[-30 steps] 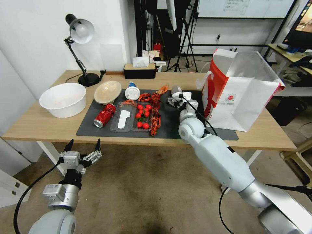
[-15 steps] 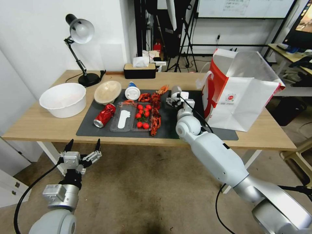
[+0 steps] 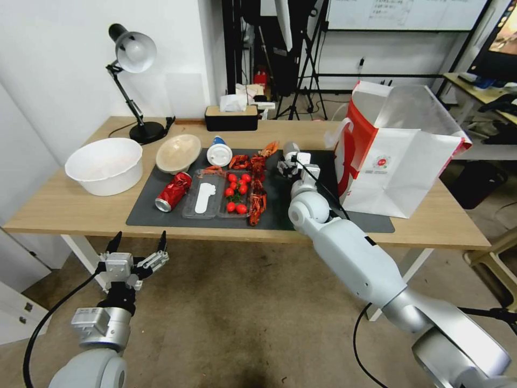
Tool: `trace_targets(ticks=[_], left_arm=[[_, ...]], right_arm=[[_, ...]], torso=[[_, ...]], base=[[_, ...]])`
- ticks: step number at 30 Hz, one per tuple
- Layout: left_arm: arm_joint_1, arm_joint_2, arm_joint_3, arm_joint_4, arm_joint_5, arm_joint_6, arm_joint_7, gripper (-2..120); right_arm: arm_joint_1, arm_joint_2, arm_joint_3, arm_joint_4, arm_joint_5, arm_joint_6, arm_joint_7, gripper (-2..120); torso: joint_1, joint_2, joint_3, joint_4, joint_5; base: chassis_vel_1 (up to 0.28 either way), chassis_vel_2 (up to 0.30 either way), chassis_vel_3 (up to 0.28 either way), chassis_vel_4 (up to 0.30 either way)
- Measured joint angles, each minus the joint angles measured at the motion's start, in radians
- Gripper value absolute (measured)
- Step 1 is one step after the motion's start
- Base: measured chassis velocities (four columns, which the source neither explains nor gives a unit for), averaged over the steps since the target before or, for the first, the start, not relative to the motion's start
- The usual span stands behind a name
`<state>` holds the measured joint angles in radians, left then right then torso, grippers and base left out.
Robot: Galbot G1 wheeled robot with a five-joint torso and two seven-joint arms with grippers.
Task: Pick up the trash from the table and place it into the takeout bag.
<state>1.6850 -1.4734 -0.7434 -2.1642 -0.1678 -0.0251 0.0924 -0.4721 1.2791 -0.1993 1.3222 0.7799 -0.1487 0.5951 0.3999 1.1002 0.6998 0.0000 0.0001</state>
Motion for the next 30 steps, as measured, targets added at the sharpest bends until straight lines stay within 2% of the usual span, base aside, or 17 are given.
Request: trace_targets(ticks=[20, 23, 25, 27, 28, 30], left_arm=[[0.001, -0.002, 0.004, 0.003, 0.009, -0.001, 0.000, 100], [0.001, -0.005, 0.010, 0.003, 0.018, -0.001, 0.000, 100], [0.001, -0.005, 0.011, 0.003, 0.020, -0.001, 0.000, 100], [0.001, -0.006, 0.012, 0.003, 0.023, -0.001, 0.001, 100], [0.001, -0.006, 0.012, 0.003, 0.023, -0.001, 0.001, 100], [0.001, -0.007, 0.013, 0.002, 0.025, -0.001, 0.001, 100]], right_arm=[[-0.020, -0.092, 0.018, 0.289, 0.038, 0.034, -0.053, 68], [-0.009, -0.133, 0.041, 0.429, 0.060, 0.033, -0.068, 68], [-0.003, -0.142, 0.053, 0.454, 0.060, 0.029, -0.069, 68], [0.015, -0.177, 0.111, 0.529, 0.051, -0.021, -0.055, 68], [0.015, -0.177, 0.111, 0.529, 0.051, -0.021, -0.055, 68], [0.024, -0.223, 0.184, 0.594, 0.028, -0.090, -0.027, 68]], torso=[[0.000, 0.000, 0.000, 0.0000, 0.0000], [0.000, 0.000, 0.000, 0.0001, 0.0000], [0.000, 0.000, 0.000, 0.0001, 0.0000], [0.000, 0.000, 0.000, 0.0001, 0.0000], [0.000, 0.000, 0.000, 0.0001, 0.0000], [0.000, 0.000, 0.000, 0.0000, 0.0002]], base=[[0.000, 0.000, 0.000, 0.000], [0.000, 0.000, 0.000, 0.000], [0.000, 0.000, 0.000, 0.000], [0.000, 0.000, 0.000, 0.000], [0.000, 0.000, 0.000, 0.000], [0.000, 0.000, 0.000, 0.000]])
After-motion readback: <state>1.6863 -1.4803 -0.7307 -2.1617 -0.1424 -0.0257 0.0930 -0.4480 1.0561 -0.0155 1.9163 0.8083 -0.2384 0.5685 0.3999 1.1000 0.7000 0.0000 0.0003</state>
